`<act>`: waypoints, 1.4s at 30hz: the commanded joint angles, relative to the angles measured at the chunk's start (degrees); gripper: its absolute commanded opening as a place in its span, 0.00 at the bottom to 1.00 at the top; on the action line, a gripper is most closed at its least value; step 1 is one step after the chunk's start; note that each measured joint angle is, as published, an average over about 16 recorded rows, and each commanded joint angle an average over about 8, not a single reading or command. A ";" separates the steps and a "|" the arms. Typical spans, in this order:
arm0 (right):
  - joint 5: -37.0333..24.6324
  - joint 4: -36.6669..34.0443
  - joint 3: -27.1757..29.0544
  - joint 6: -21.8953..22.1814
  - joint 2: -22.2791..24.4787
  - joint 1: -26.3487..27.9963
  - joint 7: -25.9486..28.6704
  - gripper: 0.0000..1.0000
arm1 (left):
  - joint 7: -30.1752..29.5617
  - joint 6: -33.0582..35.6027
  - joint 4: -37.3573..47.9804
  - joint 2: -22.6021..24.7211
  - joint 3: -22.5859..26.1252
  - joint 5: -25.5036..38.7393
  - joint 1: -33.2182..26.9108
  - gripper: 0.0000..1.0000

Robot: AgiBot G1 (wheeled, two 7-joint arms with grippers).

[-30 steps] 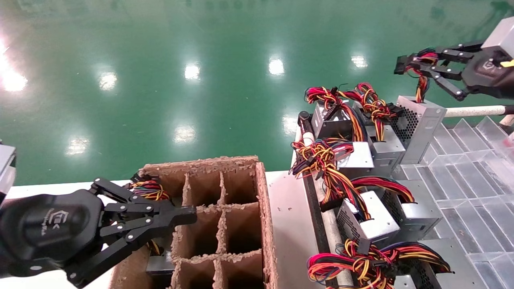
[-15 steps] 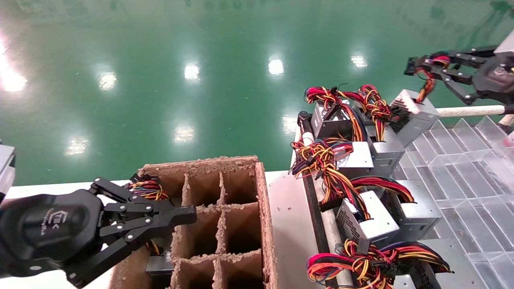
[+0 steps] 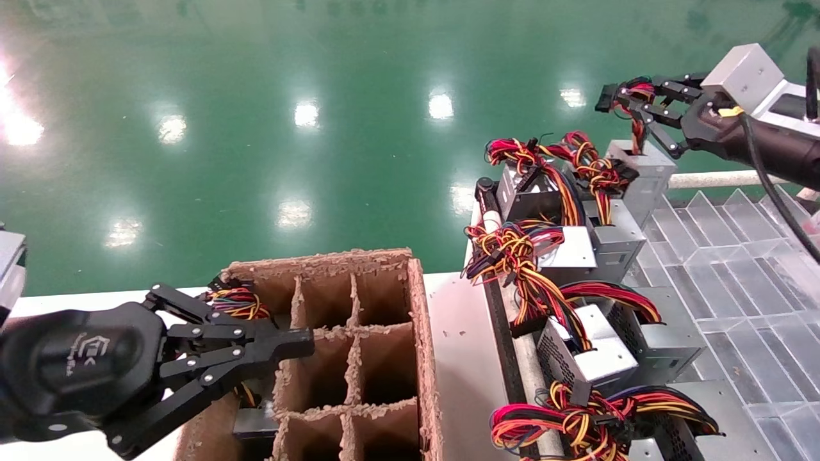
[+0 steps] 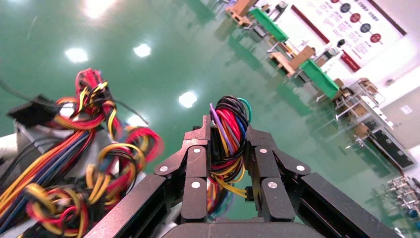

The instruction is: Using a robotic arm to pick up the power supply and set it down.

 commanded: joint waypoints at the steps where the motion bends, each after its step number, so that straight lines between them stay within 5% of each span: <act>1: 0.82 -0.09 0.59 1.03 -0.70 -0.57 -0.88 0.00 | 0.00 0.00 0.00 0.00 0.00 0.00 0.00 0.00; 12: 0.95 -1.23 0.51 -0.90 -0.35 -2.65 1.37 0.01 | 0.00 0.00 0.00 0.00 0.00 0.00 0.00 0.00; 13: 0.85 -1.27 0.43 -1.05 -0.31 -2.61 1.73 0.06 | 0.00 0.00 0.00 0.00 0.00 0.00 0.00 0.00; 21: -0.34 -0.95 -0.45 -2.20 -0.38 -1.36 4.51 1.00 | 0.00 0.00 0.00 0.00 0.00 0.00 0.00 0.00; 42: -3.91 5.77 -2.86 -3.94 0.55 4.87 9.63 1.00 | 0.00 0.00 0.00 0.00 0.00 0.00 0.00 0.00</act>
